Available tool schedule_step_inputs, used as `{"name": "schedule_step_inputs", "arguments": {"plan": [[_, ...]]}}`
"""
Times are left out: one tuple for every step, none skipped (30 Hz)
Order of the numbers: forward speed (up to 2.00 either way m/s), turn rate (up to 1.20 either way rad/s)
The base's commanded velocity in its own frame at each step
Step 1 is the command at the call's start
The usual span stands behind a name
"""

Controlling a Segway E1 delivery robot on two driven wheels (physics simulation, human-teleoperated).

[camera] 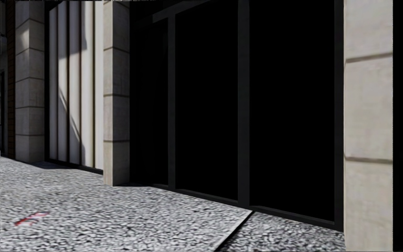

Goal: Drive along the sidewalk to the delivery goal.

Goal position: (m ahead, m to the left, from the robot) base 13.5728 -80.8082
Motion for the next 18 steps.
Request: {"name": "schedule_step_inputs", "arguments": {"plan": [[0.00,-1.17],[0.00,-1.17],[0.00,-1.17],[0.00,-1.17],[0.00,-1.17],[0.00,-1.17],[0.00,-1.17],[0.00,-1.17],[0.00,-1.17],[0.00,-1.17],[0.00,-1.17],[0.00,-1.17],[0.00,-1.17],[0.00,-1.17],[0.00,-1.17],[0.00,-1.17],[0.00,-1.17],[0.00,-1.17]]}}
